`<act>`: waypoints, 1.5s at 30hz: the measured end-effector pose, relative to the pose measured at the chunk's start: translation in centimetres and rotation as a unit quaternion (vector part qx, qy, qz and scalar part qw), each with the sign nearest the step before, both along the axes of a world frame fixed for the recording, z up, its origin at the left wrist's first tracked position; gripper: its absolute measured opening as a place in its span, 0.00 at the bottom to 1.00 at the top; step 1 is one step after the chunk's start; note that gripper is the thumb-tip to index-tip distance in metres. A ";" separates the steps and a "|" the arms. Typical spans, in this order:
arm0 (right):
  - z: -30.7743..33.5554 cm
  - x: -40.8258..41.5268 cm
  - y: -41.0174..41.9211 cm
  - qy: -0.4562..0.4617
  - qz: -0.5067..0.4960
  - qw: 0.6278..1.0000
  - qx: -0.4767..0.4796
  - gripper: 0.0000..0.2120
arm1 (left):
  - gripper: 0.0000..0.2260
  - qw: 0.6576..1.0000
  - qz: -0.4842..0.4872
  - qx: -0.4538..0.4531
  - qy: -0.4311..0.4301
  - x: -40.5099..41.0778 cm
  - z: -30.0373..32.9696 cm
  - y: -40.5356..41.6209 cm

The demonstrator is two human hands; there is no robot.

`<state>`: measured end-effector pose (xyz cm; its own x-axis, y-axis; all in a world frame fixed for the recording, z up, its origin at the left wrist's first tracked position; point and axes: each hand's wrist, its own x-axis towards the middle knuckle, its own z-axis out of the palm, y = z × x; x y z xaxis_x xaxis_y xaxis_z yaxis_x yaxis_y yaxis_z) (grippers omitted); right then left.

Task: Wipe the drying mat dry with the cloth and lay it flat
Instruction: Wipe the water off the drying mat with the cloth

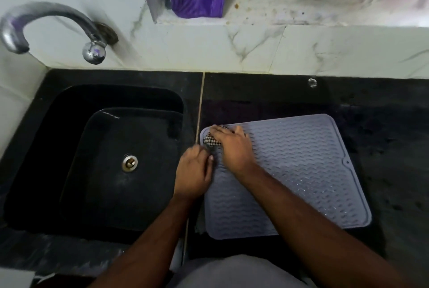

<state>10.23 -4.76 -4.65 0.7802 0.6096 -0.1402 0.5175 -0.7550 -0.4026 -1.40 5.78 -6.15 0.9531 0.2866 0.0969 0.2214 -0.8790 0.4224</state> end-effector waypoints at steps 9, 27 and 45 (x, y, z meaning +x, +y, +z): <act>-0.7 1.2 0.9 -0.021 -0.009 0.999 0.026 0.20 | 0.06 0.995 0.099 0.007 0.029 3.1 -1.0 -0.1; 1.1 9.3 -17.6 -0.185 -0.137 0.953 -0.199 0.20 | 0.11 0.984 0.120 0.131 0.028 3.6 -1.7 -1.4; 0.9 9.3 -19.2 -0.166 -0.171 0.954 -0.183 0.21 | 0.21 0.984 0.107 0.138 0.033 3.8 -1.3 -1.8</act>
<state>19.51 -24.01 -3.78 0.9631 0.2691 -0.0055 0.2689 -0.9611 0.0639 2.38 3.97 -7.49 0.8804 0.4531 0.1401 0.4330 -0.8884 0.1525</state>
